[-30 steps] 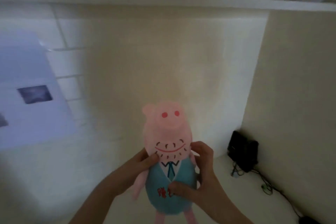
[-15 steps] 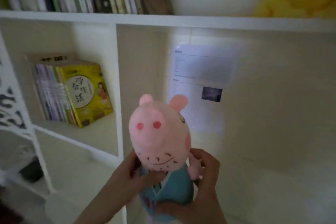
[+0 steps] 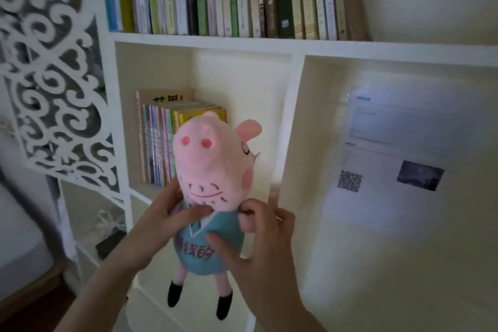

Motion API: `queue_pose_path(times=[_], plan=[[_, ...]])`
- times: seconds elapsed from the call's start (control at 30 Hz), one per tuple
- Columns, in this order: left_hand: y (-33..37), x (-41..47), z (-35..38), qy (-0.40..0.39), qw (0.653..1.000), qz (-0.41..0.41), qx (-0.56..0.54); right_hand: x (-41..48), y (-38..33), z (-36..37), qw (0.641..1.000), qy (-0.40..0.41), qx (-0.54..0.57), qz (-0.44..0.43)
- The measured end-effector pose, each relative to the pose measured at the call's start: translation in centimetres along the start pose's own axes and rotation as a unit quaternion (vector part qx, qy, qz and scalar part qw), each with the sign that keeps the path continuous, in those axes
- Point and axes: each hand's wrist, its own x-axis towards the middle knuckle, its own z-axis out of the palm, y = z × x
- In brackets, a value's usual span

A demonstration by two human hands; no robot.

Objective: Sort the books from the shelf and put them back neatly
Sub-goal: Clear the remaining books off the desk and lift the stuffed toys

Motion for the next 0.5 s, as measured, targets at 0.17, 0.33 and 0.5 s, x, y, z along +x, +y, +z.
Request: queue_pose_path(times=[0.17, 0.33, 0.5], plan=[[-2.1, 3.6, -2.6, -0.014, 0.999, -0.005, 0.043, 1.0, 0.2, 3.0, 0.987, 0.042, -0.129, -0.091], [-4.7, 7.6, -2.7, -0.011, 0.999, -0.018, 0.028, 1.8, 1.2, 6.2, 0.99, 0.012, -0.134, -0.051], [-6.8, 12.6, -0.2, -0.057, 0.998, -0.023, 0.025, 2.8, 3.5, 8.5, 0.994, 0.024, -0.088, 0.065]])
